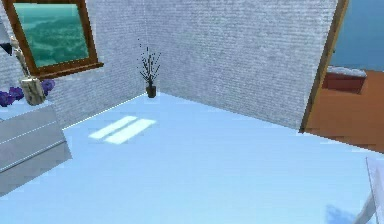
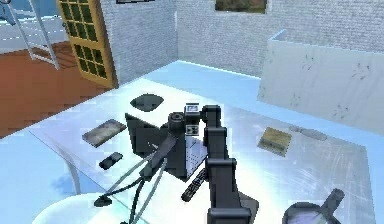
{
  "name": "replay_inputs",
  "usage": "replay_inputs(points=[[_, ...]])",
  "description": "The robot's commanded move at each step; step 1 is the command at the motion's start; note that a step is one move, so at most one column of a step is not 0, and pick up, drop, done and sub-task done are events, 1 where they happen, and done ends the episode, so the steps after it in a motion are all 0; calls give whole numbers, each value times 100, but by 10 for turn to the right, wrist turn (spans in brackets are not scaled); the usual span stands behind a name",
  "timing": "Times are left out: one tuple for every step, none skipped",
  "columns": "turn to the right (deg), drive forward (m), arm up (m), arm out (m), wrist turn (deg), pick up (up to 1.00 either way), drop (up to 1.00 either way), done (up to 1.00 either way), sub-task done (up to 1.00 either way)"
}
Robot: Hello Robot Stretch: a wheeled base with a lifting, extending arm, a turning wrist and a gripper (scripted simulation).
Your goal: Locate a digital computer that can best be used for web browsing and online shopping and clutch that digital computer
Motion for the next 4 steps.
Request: replay_inputs(points=[[0, 0, 0, 0, 450, 0, 0, 0, 0], [0, 0, 0, 0, 450, 0, 0, 0, 0], [0, 0, 0, 0, 450, 0, 0, 0, 0], [0, 0, -30, 0, 0, 0, 0, 0, 0]])
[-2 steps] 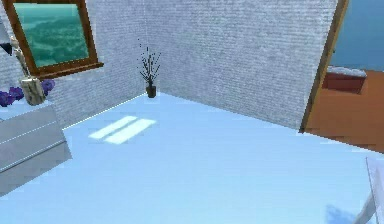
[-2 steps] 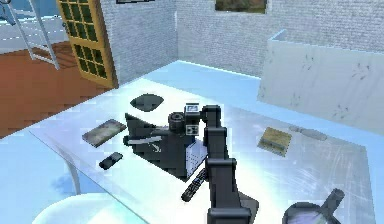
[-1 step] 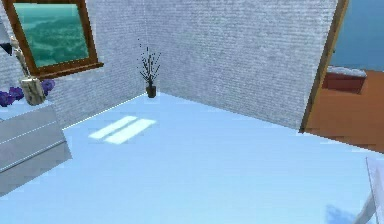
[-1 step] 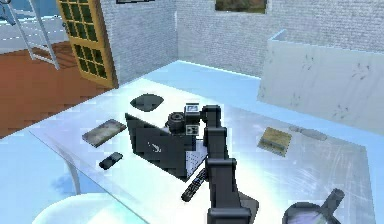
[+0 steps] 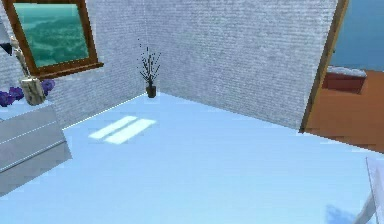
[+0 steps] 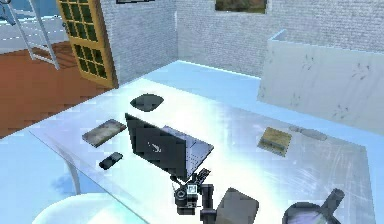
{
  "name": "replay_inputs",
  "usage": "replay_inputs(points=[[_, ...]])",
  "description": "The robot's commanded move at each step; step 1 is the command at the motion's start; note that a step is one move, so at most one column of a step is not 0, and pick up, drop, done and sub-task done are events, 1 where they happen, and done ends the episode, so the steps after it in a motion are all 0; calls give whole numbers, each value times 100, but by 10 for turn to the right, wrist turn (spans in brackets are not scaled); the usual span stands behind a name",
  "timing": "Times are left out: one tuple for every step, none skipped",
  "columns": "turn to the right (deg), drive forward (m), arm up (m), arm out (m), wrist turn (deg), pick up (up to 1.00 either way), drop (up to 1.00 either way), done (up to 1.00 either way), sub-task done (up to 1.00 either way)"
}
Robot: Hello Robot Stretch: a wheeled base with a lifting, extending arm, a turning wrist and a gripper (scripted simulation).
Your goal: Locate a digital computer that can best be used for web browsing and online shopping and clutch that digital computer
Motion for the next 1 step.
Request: replay_inputs(points=[[0, 0, 0, 0, 0, 100, 0, 0, 0]])
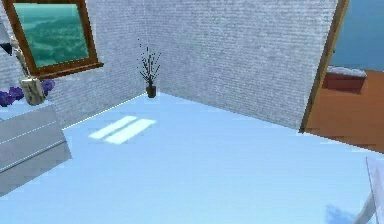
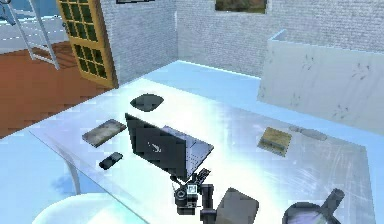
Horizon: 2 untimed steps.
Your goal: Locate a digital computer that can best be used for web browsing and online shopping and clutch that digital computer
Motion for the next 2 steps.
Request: replay_inputs(points=[[0, 0, 10, 0, 0, 0, 0, 0, 0], [0, 0, 0, 0, 0, 0, 0, 100, 0]])
